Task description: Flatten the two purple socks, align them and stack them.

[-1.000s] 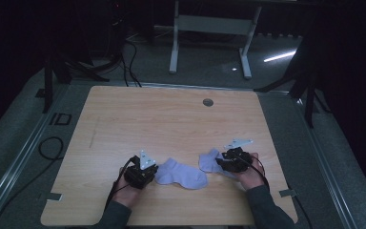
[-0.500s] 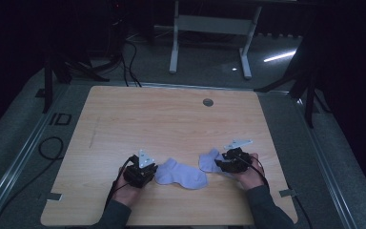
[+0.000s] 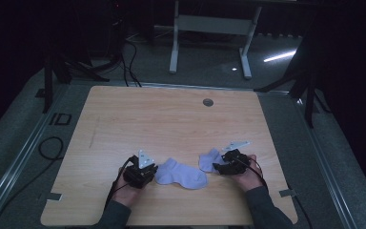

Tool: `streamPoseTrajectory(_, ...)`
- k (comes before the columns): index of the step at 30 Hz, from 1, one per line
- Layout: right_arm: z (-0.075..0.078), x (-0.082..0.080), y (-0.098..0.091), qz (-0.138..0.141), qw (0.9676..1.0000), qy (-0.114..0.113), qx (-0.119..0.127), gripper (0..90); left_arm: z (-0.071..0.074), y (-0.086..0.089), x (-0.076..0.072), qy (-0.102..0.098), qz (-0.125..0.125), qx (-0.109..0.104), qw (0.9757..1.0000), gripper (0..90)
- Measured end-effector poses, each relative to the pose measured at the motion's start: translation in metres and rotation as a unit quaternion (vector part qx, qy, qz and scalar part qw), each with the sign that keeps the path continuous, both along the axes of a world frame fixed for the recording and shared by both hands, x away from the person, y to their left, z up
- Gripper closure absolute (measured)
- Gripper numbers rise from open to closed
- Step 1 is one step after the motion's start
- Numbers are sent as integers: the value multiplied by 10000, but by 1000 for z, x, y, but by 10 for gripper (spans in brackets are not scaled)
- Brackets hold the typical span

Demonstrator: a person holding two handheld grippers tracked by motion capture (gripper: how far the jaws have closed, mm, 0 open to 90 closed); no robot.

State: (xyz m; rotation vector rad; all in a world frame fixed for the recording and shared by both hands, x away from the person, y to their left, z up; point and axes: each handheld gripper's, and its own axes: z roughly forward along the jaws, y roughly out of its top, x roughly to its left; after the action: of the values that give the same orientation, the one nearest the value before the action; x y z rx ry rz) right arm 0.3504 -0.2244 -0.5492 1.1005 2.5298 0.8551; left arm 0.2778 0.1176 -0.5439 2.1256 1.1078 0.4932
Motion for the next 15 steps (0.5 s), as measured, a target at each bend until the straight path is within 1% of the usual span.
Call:
streamPoseTrajectory(1,0,0,0,-35,10000,-2,13,451,0,0,0,-3,5,-12,10000,797)
streamPoseTrajectory(4,1,0,0,-94,9999,-43,-44,535,1,2,-1,-1,16,-14,10000,795)
streamPoseTrajectory(10,0,-2,-1,-36,9999,-140,8,803,3,6,-3,-10,32,-11,10000,793)
streamPoseTrajectory(12,0,-3,-1,-68,9998,-159,0,837,3,7,-4,-3,46,-18,10000,793)
streamPoseTrajectory(15,1,-2,-1,-81,9999,-138,-14,849,3,8,-6,-1,46,-28,10000,793)
